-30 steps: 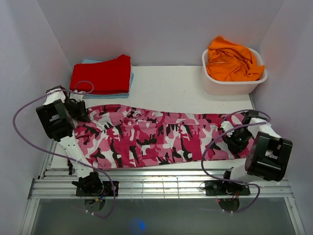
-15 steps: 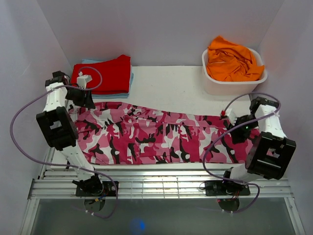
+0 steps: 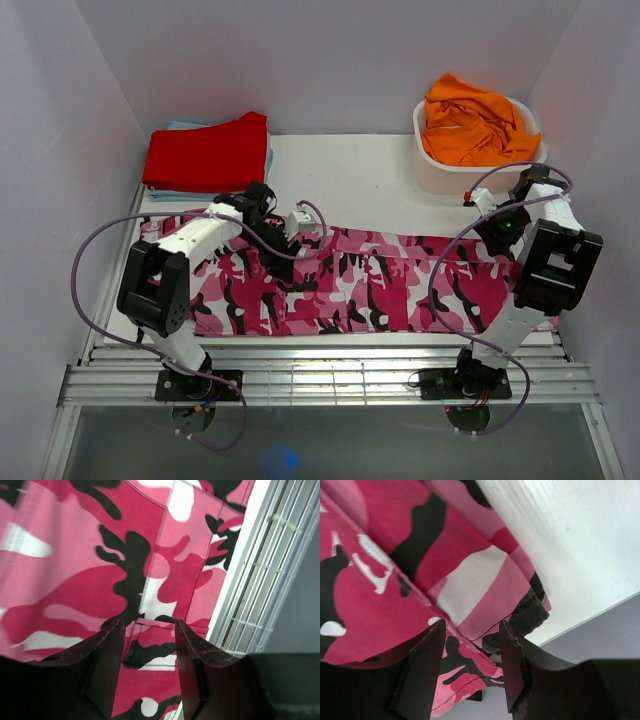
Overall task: Fold and stack the trousers
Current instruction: Flatten the trousers out
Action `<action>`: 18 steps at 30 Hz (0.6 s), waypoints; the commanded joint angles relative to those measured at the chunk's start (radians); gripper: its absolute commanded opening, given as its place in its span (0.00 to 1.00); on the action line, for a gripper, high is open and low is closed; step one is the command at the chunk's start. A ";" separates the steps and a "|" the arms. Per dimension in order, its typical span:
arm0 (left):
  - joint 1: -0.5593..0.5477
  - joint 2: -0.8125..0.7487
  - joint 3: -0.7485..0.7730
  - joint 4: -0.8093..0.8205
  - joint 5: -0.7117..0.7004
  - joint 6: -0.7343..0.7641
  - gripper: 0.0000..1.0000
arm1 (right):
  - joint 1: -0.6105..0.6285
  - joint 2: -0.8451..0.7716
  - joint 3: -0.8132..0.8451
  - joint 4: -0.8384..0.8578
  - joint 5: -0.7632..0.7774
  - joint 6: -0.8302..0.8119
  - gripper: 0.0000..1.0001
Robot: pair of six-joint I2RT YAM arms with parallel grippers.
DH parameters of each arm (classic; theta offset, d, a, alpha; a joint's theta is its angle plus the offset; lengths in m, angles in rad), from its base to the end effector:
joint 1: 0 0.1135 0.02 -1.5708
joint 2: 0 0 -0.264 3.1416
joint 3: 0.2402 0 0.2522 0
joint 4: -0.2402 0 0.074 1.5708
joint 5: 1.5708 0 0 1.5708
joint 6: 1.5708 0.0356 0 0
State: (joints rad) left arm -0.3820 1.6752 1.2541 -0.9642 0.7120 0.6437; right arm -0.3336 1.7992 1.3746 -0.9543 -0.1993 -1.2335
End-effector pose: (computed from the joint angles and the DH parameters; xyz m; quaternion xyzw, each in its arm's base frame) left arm 0.2829 -0.1387 0.2315 0.4861 0.7974 -0.3327 0.1313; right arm 0.3316 -0.1074 0.2175 -0.4393 0.8877 0.0029 0.1374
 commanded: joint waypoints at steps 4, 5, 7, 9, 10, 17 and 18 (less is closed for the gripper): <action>-0.168 -0.014 -0.088 0.117 -0.083 -0.021 0.55 | -0.005 0.040 0.026 0.192 0.090 0.043 0.65; -0.184 0.000 -0.093 0.123 -0.095 -0.018 0.55 | -0.005 0.045 0.023 0.218 0.096 0.048 0.68; -0.227 0.020 -0.101 0.143 -0.121 -0.021 0.55 | -0.007 0.057 0.006 0.242 0.113 0.051 0.77; -0.244 0.062 -0.102 0.147 -0.143 -0.015 0.54 | -0.004 0.069 -0.006 0.299 0.127 0.054 0.79; -0.253 0.076 -0.104 0.150 -0.146 -0.013 0.54 | -0.005 0.077 -0.008 0.311 0.133 0.052 0.80; -0.258 0.116 -0.169 0.145 -0.203 0.039 0.51 | -0.005 0.138 -0.029 0.249 0.139 -0.015 0.79; -0.256 0.107 -0.201 0.136 -0.203 0.054 0.51 | -0.004 0.140 -0.051 0.232 0.135 -0.041 0.76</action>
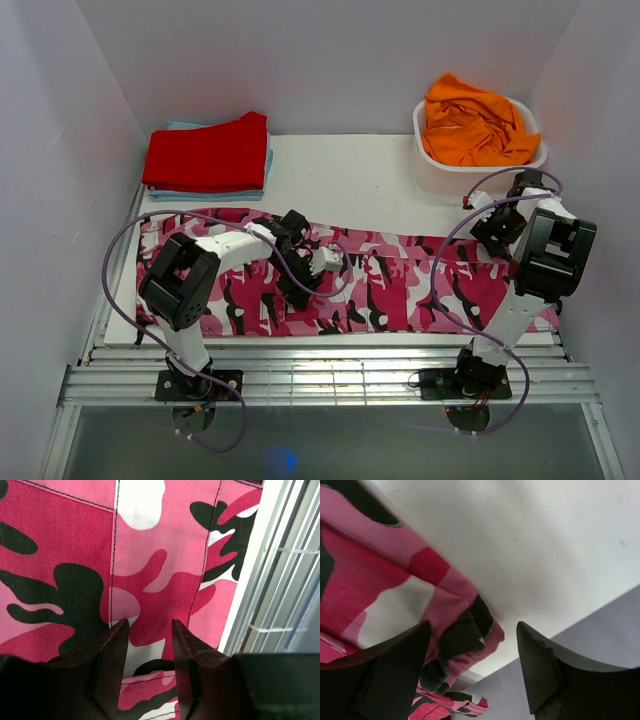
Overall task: Fold and stack the trousers
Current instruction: Flatten the trousers out
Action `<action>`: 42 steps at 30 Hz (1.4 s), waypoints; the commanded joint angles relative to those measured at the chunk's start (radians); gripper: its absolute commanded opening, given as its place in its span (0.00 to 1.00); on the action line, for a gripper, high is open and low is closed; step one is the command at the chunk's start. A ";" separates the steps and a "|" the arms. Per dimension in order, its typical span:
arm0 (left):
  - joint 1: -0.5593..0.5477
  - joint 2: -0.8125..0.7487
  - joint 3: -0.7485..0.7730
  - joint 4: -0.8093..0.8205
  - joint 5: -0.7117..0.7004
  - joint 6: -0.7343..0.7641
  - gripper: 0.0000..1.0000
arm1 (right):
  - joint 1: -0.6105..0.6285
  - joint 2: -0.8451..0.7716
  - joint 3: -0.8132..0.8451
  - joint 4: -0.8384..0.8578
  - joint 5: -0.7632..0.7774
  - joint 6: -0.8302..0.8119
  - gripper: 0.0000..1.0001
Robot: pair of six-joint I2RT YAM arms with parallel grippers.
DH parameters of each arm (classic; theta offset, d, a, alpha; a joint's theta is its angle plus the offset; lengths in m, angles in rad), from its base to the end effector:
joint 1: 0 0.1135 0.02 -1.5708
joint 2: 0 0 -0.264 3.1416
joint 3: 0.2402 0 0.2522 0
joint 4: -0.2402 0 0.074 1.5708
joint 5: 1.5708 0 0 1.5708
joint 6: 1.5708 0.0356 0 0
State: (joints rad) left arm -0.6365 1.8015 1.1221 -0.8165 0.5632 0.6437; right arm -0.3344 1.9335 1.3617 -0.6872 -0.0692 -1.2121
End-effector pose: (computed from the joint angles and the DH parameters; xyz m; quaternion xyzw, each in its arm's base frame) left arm 0.2432 -0.2034 0.1595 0.5817 0.7637 -0.2776 0.0370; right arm 0.3652 -0.1243 0.1740 -0.4244 0.8914 -0.0839 0.1349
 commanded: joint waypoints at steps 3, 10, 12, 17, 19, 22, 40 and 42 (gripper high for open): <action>-0.002 -0.036 -0.116 -0.026 -0.059 0.073 0.49 | -0.003 0.016 -0.049 -0.072 -0.003 -0.084 0.67; -0.002 -0.134 -0.266 -0.039 -0.098 0.128 0.37 | -0.008 0.009 0.039 -0.121 -0.012 -0.067 0.08; -0.002 -0.172 -0.300 -0.049 -0.121 0.158 0.30 | -0.015 -0.019 0.074 -0.103 -0.018 -0.058 0.08; 0.000 -0.223 -0.387 -0.058 -0.149 0.201 0.23 | -0.037 -0.088 0.168 0.020 -0.038 -0.024 0.08; 0.000 -0.232 -0.390 -0.058 -0.138 0.205 0.24 | -0.038 -0.126 0.162 0.095 -0.044 -0.023 0.08; 0.000 -0.228 -0.360 -0.061 -0.106 0.185 0.34 | -0.037 -0.172 0.140 0.175 -0.061 -0.021 0.08; 0.489 -0.137 0.369 -0.091 0.108 -0.176 0.55 | -0.045 -0.455 -0.067 0.287 -0.234 -0.106 0.08; 0.482 -0.107 0.390 -0.084 0.208 -0.193 0.57 | -0.046 -0.456 -0.072 0.276 -0.238 -0.115 0.08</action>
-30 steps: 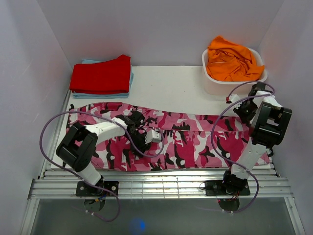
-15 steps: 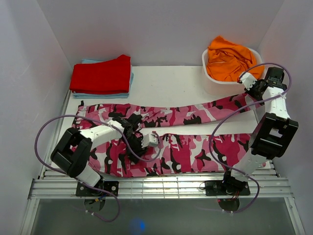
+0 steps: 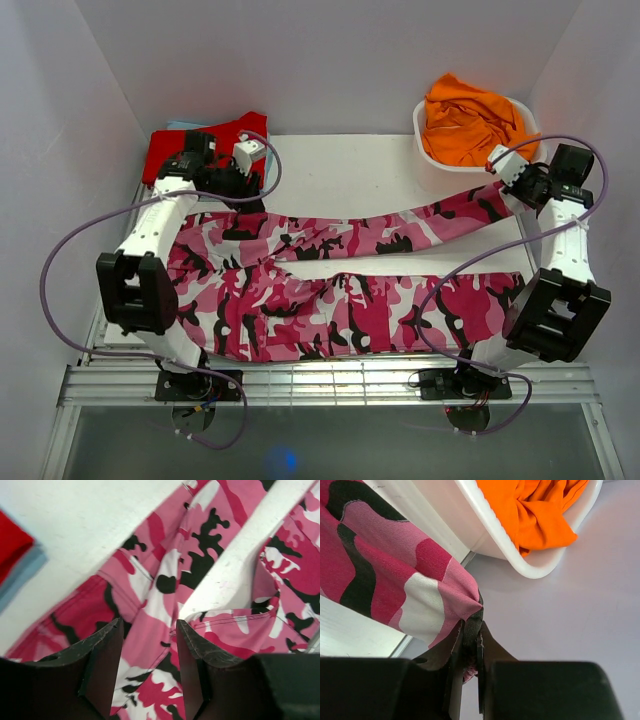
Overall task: Fold and stack the trousers
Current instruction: Flatten the trousers out
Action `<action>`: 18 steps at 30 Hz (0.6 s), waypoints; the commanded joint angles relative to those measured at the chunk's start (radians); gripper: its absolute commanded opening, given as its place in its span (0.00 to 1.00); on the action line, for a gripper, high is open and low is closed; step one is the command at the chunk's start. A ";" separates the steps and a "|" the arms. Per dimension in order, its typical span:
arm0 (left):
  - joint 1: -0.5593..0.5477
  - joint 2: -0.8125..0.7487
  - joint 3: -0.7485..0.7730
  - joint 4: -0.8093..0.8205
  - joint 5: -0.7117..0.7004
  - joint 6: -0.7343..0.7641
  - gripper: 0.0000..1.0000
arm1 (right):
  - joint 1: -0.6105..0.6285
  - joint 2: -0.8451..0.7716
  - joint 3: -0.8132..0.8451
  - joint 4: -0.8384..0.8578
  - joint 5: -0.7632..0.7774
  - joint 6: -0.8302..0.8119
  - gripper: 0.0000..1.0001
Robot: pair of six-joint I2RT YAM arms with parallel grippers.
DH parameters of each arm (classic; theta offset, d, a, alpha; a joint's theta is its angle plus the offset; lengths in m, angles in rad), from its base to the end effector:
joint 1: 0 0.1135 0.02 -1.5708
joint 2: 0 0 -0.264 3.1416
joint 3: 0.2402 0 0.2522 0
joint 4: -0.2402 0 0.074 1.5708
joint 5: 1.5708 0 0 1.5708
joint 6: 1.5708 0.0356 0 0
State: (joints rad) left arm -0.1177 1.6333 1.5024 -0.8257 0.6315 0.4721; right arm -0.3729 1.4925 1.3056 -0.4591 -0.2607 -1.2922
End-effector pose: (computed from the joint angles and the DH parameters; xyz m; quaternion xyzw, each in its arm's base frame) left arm 0.3415 -0.0615 0.3205 0.3532 0.8397 -0.2407 0.3350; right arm 0.3179 -0.1145 0.3249 -0.4456 0.7696 -0.2489 0.3837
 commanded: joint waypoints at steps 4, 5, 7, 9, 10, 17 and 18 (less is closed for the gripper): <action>-0.150 0.173 0.032 -0.001 0.077 -0.085 0.61 | -0.008 -0.018 -0.043 0.040 -0.035 -0.045 0.08; -0.170 0.190 0.032 0.041 0.054 -0.099 0.62 | -0.008 -0.014 -0.048 0.031 -0.029 -0.045 0.08; -0.226 0.252 0.041 0.078 -0.010 -0.136 0.63 | -0.008 -0.006 -0.057 0.020 -0.014 -0.052 0.08; -0.267 0.298 0.070 0.105 -0.056 -0.151 0.63 | -0.006 0.015 -0.060 0.011 0.008 -0.050 0.08; -0.279 0.321 0.082 0.106 -0.084 -0.158 0.63 | -0.008 0.024 -0.063 0.010 0.017 -0.047 0.08; -0.346 0.427 0.143 0.140 -0.161 -0.156 0.60 | -0.008 0.113 -0.049 0.010 0.075 -0.013 0.09; -0.355 0.439 0.148 0.140 -0.171 -0.155 0.58 | -0.008 0.121 -0.046 0.011 0.081 -0.010 0.13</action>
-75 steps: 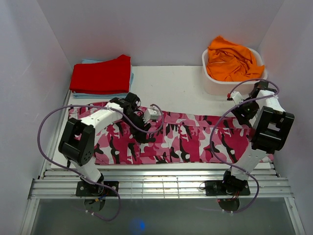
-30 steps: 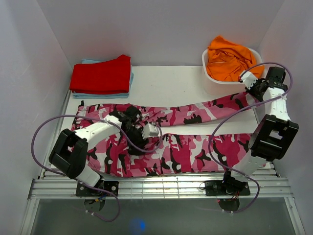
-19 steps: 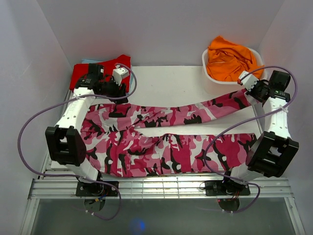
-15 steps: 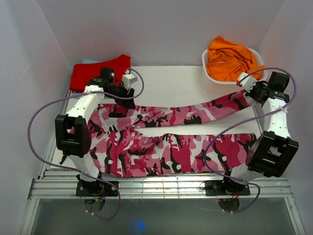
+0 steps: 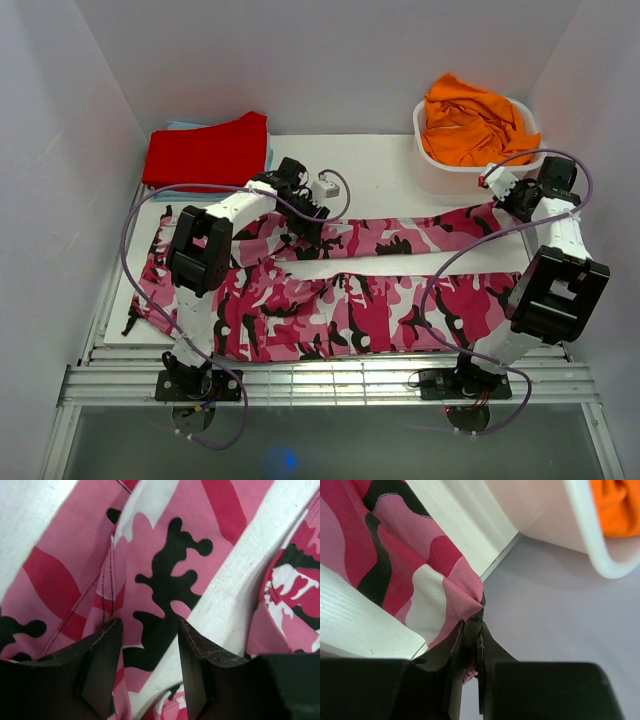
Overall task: Fold and stack the trousers
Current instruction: Flatten the trousers out
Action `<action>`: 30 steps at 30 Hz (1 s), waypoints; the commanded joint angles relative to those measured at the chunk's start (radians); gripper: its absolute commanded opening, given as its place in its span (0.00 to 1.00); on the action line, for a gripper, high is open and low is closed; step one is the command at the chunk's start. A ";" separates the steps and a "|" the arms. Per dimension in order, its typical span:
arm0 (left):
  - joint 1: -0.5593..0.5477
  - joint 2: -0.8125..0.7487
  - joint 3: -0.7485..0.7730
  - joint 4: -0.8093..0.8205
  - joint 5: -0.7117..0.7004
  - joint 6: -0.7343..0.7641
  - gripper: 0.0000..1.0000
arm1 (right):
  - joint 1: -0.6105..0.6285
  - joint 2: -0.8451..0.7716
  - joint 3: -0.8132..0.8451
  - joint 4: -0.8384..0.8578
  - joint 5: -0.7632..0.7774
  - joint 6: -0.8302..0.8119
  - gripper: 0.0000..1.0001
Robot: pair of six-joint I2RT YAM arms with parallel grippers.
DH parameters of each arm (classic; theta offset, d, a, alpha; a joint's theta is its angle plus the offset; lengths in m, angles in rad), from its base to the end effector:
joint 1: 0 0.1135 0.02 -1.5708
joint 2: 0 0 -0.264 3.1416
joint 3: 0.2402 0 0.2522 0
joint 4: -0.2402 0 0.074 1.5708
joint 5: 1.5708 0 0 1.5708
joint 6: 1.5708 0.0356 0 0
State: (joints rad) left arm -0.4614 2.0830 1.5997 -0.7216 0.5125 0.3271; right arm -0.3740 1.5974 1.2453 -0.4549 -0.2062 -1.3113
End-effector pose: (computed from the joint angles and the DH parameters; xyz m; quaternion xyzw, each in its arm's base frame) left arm 0.3788 -0.2078 0.1848 0.4080 0.8605 -0.2605 0.1589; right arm 0.3312 -0.1222 0.2706 -0.4511 0.8062 -0.2131 0.3180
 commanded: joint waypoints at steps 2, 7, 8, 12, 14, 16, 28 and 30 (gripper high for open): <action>-0.019 0.000 0.055 0.042 -0.071 -0.007 0.56 | -0.006 0.039 0.032 0.005 0.033 0.030 0.17; -0.036 0.008 0.055 0.097 -0.135 -0.031 0.45 | -0.006 0.065 0.060 -0.007 0.060 0.055 0.37; -0.036 0.002 0.055 0.105 -0.140 -0.037 0.46 | -0.006 0.065 0.062 -0.007 0.062 0.061 0.41; -0.039 -0.024 0.080 0.107 -0.062 -0.027 0.53 | -0.009 0.059 0.071 -0.010 0.074 0.082 0.80; -0.039 -0.029 0.097 0.093 -0.048 -0.036 0.55 | -0.011 0.061 0.083 -0.033 0.074 0.095 0.90; -0.039 -0.028 0.117 0.090 -0.045 -0.039 0.57 | -0.017 0.067 0.117 -0.057 0.071 0.124 0.98; -0.049 0.092 0.177 0.070 -0.022 -0.005 0.56 | -0.040 0.061 0.252 -0.252 -0.009 0.247 0.90; -0.057 0.100 0.178 0.060 0.001 0.006 0.53 | -0.043 0.058 0.256 -0.257 -0.012 0.251 0.90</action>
State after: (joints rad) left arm -0.5026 2.1769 1.7500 -0.6415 0.4557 0.3099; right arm -0.4110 1.6821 1.4590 -0.6621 -0.1848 -1.0988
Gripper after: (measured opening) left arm 0.540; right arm 0.904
